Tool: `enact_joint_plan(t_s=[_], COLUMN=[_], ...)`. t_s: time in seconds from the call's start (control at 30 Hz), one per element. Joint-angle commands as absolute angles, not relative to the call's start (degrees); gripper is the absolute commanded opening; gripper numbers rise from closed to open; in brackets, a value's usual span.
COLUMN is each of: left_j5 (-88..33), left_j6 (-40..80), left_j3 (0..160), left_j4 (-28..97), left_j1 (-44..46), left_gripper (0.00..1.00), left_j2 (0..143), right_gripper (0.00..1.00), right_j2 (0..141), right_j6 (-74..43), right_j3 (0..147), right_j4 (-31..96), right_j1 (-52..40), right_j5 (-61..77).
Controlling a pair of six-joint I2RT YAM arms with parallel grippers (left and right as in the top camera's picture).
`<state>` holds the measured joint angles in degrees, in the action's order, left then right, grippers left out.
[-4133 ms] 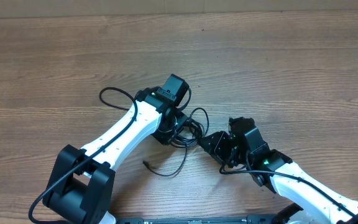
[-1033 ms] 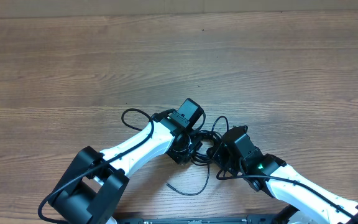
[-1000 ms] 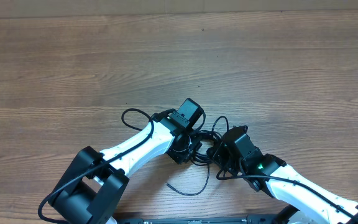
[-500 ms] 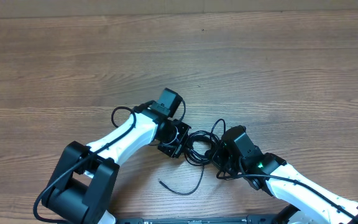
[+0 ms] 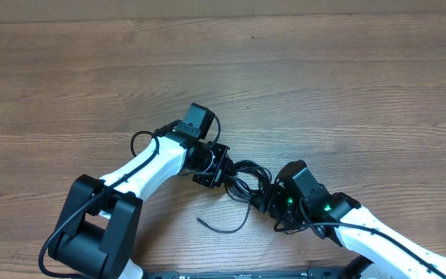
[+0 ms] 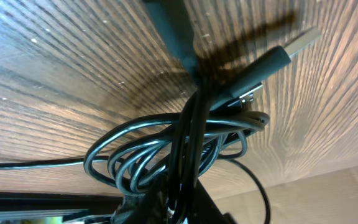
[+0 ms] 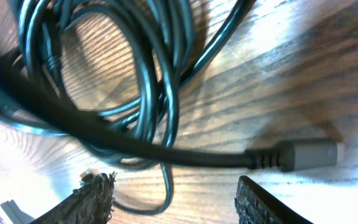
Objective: Untangle cables
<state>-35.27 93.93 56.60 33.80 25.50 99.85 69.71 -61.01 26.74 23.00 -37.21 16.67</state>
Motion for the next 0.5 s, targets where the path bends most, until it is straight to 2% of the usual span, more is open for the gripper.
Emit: enact_joint_plan(t_s=[0.0,0.17,0.23,0.27,0.3,0.47], left_j5=[-37.71,-38.89,-37.58,-37.45,-37.47,-33.08], left_j6=[100.82,99.83,96.4,93.86,91.59,86.76], left_j3=[57.41,57.43,57.41,57.41,57.41,57.39], left_j4=[32.84,29.58,29.85,30.09,30.28,33.17], left_j1=[23.97,23.68,23.77,23.81,23.81,25.63], left_gripper=[0.15,0.17,0.25,0.35,0.4,0.45], left_j2=[99.11,99.11,99.11,99.09,99.11,99.11], right_gripper=[0.61,0.62,0.62,0.62,0.62,0.63], right_j2=[67.26,67.24,67.24,67.24,67.24,67.24], right_j6=[-59.66,-59.44,-59.27,-59.24,-59.27,-59.27], right_j3=[28.84,28.84,28.84,28.84,28.84,28.84], right_j4=[23.33,19.33,16.95,16.23,16.12,16.53], right_j1=[-37.45,-37.45,-37.45,-37.45,-37.45,-37.45], right_j5=[17.72,17.65,17.67,17.58,17.04,15.53])
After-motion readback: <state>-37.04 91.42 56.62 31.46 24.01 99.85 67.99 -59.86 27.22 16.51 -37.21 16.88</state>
